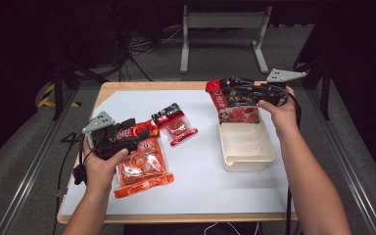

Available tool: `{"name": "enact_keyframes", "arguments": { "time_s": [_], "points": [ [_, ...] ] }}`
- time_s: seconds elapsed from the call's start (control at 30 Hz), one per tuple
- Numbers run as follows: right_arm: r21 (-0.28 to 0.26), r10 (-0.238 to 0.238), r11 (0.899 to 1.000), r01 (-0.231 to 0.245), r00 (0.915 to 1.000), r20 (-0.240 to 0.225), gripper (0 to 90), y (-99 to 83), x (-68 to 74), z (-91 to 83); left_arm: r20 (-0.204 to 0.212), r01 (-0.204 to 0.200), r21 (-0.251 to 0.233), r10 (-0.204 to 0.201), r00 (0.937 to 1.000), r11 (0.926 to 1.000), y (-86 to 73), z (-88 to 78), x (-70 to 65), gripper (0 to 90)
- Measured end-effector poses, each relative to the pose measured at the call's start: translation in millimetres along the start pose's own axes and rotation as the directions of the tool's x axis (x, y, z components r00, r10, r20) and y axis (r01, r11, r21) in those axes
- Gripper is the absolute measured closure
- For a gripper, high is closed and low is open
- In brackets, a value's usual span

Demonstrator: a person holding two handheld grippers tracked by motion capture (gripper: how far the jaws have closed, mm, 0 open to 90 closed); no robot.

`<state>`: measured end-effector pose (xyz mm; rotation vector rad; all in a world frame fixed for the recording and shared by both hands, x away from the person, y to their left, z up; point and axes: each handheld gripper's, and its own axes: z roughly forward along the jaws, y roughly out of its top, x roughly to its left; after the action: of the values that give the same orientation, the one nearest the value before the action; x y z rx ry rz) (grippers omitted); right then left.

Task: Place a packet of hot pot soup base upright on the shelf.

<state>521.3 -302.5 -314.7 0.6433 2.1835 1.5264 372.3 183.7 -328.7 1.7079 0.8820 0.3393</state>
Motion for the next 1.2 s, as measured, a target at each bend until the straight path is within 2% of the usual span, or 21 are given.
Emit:
{"name": "enact_keyframes", "arguments": {
  "time_s": [0.2,0.3,0.53,0.6,0.73,0.9,0.93,1.03,1.2],
  "points": [
    [-0.060,0.030,0.998,-0.029,0.9994,0.016,76.9,-10.0,-1.9,-6.0,0.005,0.001,0.002,-0.001,1.0000,1.0000,0.1,0.9,-0.3,29.9],
    [-0.067,0.032,0.997,-0.031,0.9993,0.020,76.9,-11.8,-1.8,-6.2,0.008,0.001,0.000,-0.001,1.0000,1.0000,0.1,1.5,-0.9,29.9],
    [-0.055,0.031,0.998,-0.030,0.9993,0.022,76.7,-17.8,0.1,1.3,0.005,0.001,0.001,-0.001,1.0000,1.0000,0.0,0.7,-0.6,29.9],
    [-0.040,0.039,0.998,-0.038,0.9986,0.035,76.7,-21.9,-1.0,1.9,0.004,0.000,0.001,0.000,1.0000,1.0000,0.0,0.5,-0.3,29.9],
    [-0.048,0.104,0.994,-0.102,0.9937,0.043,76.7,-35.8,-9.6,-8.0,0.005,0.005,0.007,-0.005,1.0000,1.0000,-0.4,1.1,-0.4,29.9],
    [-0.033,0.104,0.994,-0.102,0.9930,0.056,76.7,-44.0,-10.6,-14.3,0.006,0.002,0.015,-0.003,1.0000,0.9999,-0.4,3.6,-1.0,29.8],
    [-0.031,0.116,0.993,-0.114,0.9914,0.061,76.6,-46.5,-11.3,-15.8,0.007,0.005,0.014,-0.005,1.0000,0.9999,-0.6,4.1,-1.4,29.9],
    [-0.032,0.128,0.992,-0.126,0.9898,0.063,76.6,-48.5,-12.3,-16.9,0.007,0.002,0.015,-0.002,1.0000,0.9999,-0.3,4.5,-1.1,29.9],
    [-0.016,0.119,0.993,-0.119,0.9902,0.072,76.5,-48.5,-11.5,-18.0,0.005,0.006,0.015,-0.007,1.0000,0.9999,-0.7,3.6,0.3,29.8]
  ]
}}
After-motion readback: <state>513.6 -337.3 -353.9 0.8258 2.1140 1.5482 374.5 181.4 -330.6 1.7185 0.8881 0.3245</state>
